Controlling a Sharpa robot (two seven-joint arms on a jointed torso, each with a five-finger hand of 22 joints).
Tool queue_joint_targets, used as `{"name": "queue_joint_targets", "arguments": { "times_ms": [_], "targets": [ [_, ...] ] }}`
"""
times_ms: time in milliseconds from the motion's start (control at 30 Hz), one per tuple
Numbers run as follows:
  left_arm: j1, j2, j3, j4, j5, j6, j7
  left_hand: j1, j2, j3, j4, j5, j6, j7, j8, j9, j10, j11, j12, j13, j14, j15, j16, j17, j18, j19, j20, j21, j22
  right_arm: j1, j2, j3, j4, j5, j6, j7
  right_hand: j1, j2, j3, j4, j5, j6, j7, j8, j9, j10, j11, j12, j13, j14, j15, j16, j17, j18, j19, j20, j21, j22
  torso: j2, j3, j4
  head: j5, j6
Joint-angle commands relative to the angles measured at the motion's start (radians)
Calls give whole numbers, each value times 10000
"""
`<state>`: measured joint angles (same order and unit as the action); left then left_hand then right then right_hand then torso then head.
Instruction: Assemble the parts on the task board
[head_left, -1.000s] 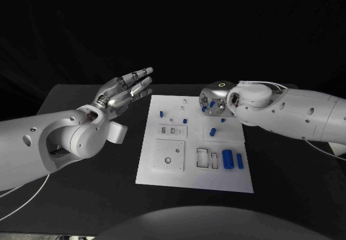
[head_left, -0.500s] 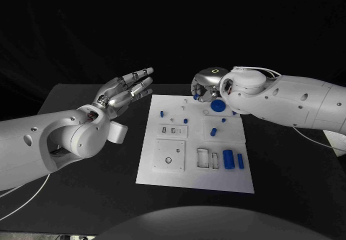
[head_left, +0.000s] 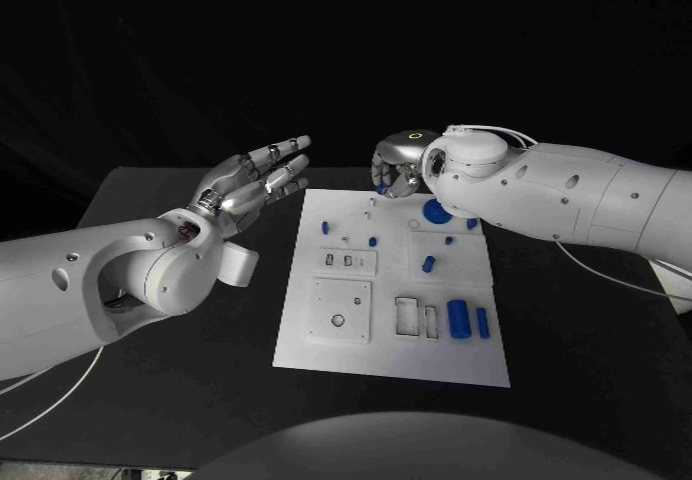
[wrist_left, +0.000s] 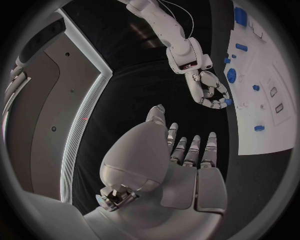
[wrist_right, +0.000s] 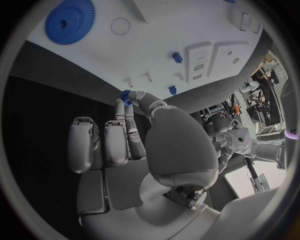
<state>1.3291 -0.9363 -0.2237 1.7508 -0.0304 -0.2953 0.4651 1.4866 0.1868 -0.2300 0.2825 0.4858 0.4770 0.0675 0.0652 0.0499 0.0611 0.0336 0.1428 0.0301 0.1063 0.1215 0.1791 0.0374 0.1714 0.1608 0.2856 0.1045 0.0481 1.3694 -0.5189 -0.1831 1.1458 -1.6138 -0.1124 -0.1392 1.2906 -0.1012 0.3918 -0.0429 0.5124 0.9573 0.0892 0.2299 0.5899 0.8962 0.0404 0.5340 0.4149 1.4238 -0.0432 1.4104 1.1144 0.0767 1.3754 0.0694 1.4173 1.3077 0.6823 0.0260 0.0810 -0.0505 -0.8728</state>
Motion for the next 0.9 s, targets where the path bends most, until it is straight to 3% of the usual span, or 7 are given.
{"name": "queue_joint_targets", "arguments": {
  "times_ms": [33, 267, 900],
  "targets": [
    [10, 51, 8, -32, -78, 199, 26, 112, 33, 63, 14, 46, -11, 80, 61, 14, 24, 76, 63, 14, -4, 60, 66, 0, 49, -11, 43, 54, -15, -44, 158, 1, -216, 121, 301, 127, -5, 64, -17, -59, -41, -48, -4, 6, 18, 40, 22, -60, 7, 13, -31, -50, 1, -118, 16, -30, -15, 425, -10, -10, -12, -29, 2],
    [8, 100, 7, -86, -82, 229, 16, 118, 35, 67, 13, 51, -14, 84, 61, 13, 23, 81, 60, 12, -7, 60, 62, -2, 48, -18, 43, 50, -17, -125, 391, 1, -527, 157, 305, 187, -2, 74, -10, -61, -74, -89, 4, -16, 38, 41, 31, -83, 4, 9, -25, -55, -3, -119, 15, -27, -18, 429, -13, -12, -5, -92, 2],
    [9, 109, 8, -64, -84, 248, -25, 157, 45, 88, 6, 70, 26, 121, 71, 16, 31, 122, 84, 12, -2, 62, 84, 0, 44, -18, 43, 52, -19, -371, 815, 3, -988, 219, 318, 318, 24, 92, 41, -84, -73, -251, 50, -123, 76, 17, 73, -168, -7, -27, 6, -91, -68, -107, -33, -7, -66, 394, -18, -15, -12, -6, 2]
  ]
}}
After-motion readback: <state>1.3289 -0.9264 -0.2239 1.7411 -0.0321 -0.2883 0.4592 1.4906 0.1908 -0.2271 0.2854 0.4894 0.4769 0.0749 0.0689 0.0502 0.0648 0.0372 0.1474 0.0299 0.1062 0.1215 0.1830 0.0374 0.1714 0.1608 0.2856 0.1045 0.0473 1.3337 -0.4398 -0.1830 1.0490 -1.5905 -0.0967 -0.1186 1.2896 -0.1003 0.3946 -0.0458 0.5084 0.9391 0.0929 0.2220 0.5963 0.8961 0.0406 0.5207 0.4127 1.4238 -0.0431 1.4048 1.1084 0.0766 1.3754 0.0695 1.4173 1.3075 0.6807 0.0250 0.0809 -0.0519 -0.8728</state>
